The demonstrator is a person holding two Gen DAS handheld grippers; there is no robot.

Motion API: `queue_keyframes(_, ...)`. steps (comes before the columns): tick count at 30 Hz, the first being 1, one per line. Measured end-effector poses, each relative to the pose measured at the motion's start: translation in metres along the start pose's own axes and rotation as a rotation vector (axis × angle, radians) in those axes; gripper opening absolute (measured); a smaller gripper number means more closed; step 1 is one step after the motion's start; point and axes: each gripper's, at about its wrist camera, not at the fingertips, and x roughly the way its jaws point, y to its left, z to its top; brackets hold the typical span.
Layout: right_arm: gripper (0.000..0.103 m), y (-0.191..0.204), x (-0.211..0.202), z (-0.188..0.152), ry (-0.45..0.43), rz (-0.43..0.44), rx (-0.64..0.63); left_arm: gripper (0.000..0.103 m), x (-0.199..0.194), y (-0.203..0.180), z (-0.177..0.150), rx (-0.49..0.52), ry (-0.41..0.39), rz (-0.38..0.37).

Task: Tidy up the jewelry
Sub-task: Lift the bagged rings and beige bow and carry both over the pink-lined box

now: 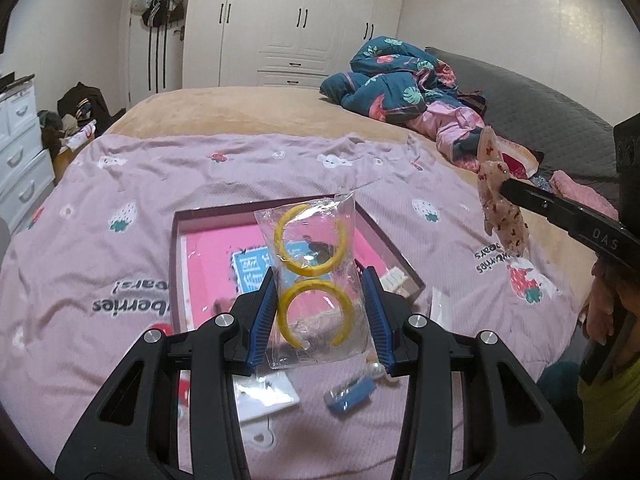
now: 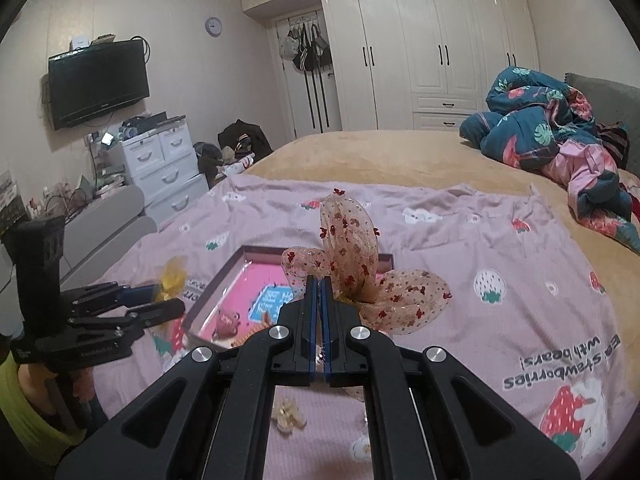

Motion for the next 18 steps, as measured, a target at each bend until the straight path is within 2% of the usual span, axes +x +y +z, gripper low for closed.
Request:
queue_keyframes(6, 0.002, -0.002, 0.020, 0.013, 0.006, -0.004, 0.002, 0.034, 0.025, 0.001, 0.010, 0.002, 0.025, -0.012)
queue_keyframes(18, 0.002, -0.012, 0.081, 0.020, 0.097, -0.001, 0.009, 0.034, 0.077, 0.002, 0.005, -0.022, 0.100, -0.042)
